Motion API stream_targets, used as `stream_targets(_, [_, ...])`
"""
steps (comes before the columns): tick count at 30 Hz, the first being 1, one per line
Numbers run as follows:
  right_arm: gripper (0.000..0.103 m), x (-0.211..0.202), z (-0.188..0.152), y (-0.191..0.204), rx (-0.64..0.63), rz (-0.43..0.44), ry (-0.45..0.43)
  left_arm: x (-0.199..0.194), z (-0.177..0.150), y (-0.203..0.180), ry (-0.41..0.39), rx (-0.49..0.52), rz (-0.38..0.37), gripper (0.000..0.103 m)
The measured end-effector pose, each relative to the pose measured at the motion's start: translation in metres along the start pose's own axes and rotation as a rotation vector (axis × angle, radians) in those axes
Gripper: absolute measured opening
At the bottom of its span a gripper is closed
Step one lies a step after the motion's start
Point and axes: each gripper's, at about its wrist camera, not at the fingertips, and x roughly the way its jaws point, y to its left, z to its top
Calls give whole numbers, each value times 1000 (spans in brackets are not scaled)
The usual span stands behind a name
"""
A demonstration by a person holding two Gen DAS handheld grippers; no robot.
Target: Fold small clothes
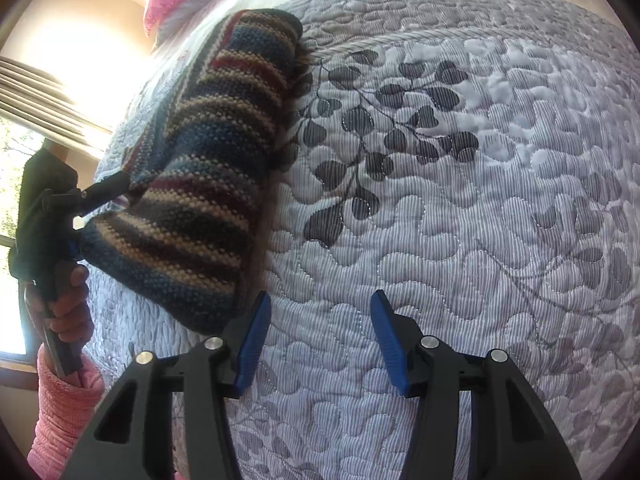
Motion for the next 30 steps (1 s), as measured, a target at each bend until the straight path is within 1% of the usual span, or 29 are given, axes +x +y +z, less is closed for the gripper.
stream_targets(3, [53, -3, -2, -5, -4, 8, -8, 4, 1, -5, 3, -9, -16, 70])
stream_targets(5, [53, -3, -4, -11, -1, 12, -7, 6, 0, -9, 18, -17, -69, 68])
stream_targets(7, [53, -4, -6, -18, 2, 11, -6, 10, -1, -14, 26, -14, -91, 66])
stream_targets(10, [53, -3, -4, -18, -8, 3, -9, 19, 1, -19, 34, 5, -67, 66])
stream_targets(12, [53, -5, -5, -17, -18, -4, -10, 28, 5, -19, 39, -10, -56, 64])
stream_targets(14, [53, -2, -4, -15, -22, -8, -8, 34, 7, -18, 35, -29, -58, 57])
stream_targets(16, [53, 0, -2, -13, -15, -7, -4, 35, 8, -21, 26, -19, -42, 41])
stream_targets(17, [52, 0, -2, -14, -15, -7, -4, 36, 7, -22, 21, -16, -37, 39])
stream_targets(18, [52, 1, -1, -14, -14, -8, -5, 36, 7, -22, 16, -20, -40, 34])
stream_targets(19, [52, 3, 1, -11, -13, -10, -5, 35, 7, -22, 7, -24, -44, 31])
stream_targets(23, [54, 9, 1, -11, -8, -10, -6, 26, 2, -20, -25, -15, -56, 28])
stream_targets(26, [54, 6, -3, -17, -5, -5, -7, 23, 2, -23, -20, 7, -47, 28])
stream_targets(30, [54, 7, -4, -19, -3, -8, -5, 17, 5, -27, -32, 18, -50, 26])
